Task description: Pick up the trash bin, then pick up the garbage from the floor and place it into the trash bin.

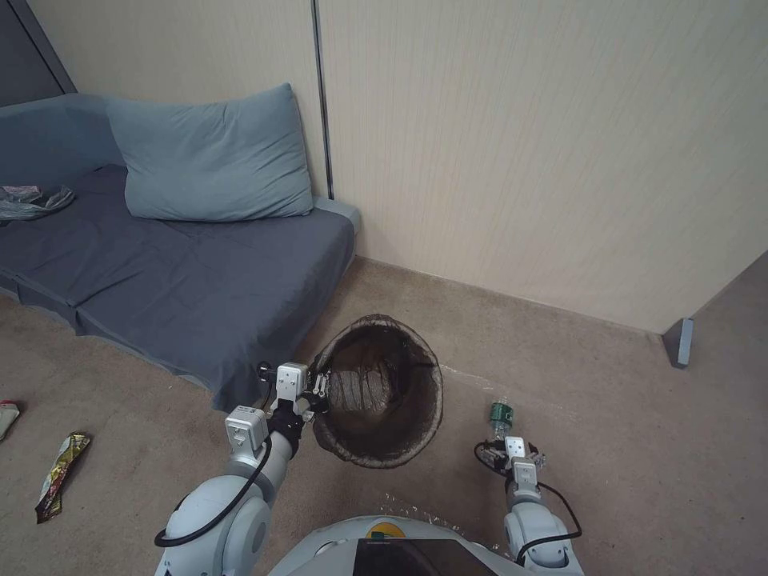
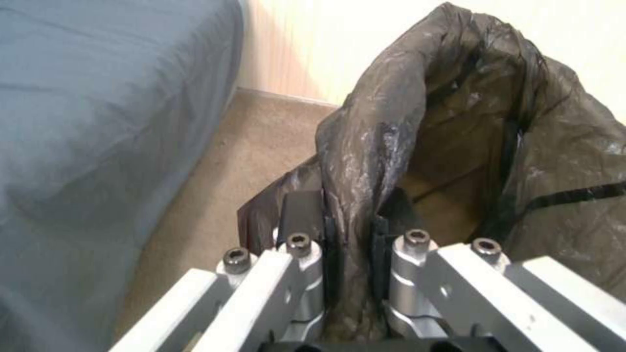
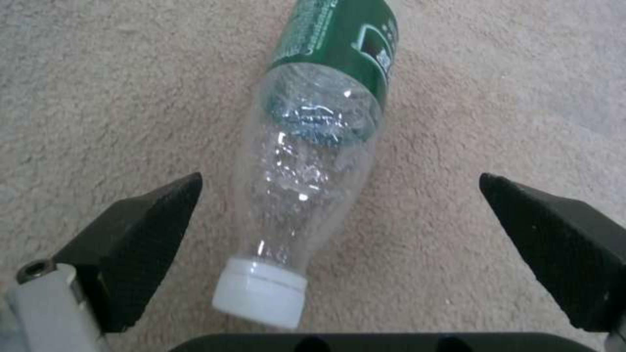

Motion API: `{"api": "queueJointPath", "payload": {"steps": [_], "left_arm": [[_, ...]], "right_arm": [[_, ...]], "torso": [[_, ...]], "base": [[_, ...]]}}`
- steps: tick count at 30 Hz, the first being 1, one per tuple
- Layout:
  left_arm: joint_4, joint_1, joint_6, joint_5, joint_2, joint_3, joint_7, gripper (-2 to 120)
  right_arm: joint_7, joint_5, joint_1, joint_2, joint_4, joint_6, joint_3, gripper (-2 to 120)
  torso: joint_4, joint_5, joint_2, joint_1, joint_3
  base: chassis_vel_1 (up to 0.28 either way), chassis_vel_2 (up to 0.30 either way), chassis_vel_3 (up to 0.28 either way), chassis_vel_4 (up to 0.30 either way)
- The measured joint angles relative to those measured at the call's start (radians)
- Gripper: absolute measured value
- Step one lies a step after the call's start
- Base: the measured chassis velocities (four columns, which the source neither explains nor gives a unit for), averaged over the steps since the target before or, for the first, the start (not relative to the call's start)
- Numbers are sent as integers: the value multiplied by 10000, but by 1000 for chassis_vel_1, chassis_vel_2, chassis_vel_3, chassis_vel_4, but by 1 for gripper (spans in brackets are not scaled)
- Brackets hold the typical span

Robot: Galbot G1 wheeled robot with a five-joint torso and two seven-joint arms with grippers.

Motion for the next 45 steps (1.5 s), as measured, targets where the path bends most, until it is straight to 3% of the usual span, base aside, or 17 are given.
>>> {"api": "queueJointPath", "payload": {"steps": [14, 19, 34, 42, 45], "left_arm": [[20, 165, -154, 128, 15, 56, 34, 7], [17, 231, -200, 135, 29, 53, 41, 7], [-3, 491, -471, 299, 36, 51, 96, 7], [-47, 878, -878, 485, 45, 49, 202, 7], [-51, 896, -916, 502, 45, 51, 214, 7]], "right_arm": [[6, -273, 513, 63, -746, 315, -46, 100], [7, -357, 698, 74, -1001, 447, -40, 84], [27, -359, 1057, 108, -1651, 710, 3, 82], [55, -347, 1185, 104, -2161, 948, 73, 48], [56, -346, 1188, 107, -2216, 1001, 82, 42]], "torso": [[0, 0, 0, 0, 0], [0, 0, 0, 0, 0], [0, -5, 0, 0, 0], [3, -6, 1, 0, -1], [1, -7, 1, 0, -1]], "base": [[0, 0, 0, 0], [0, 0, 0, 0], [0, 0, 0, 0], [0, 0, 0, 0], [0, 0, 0, 0]]}}
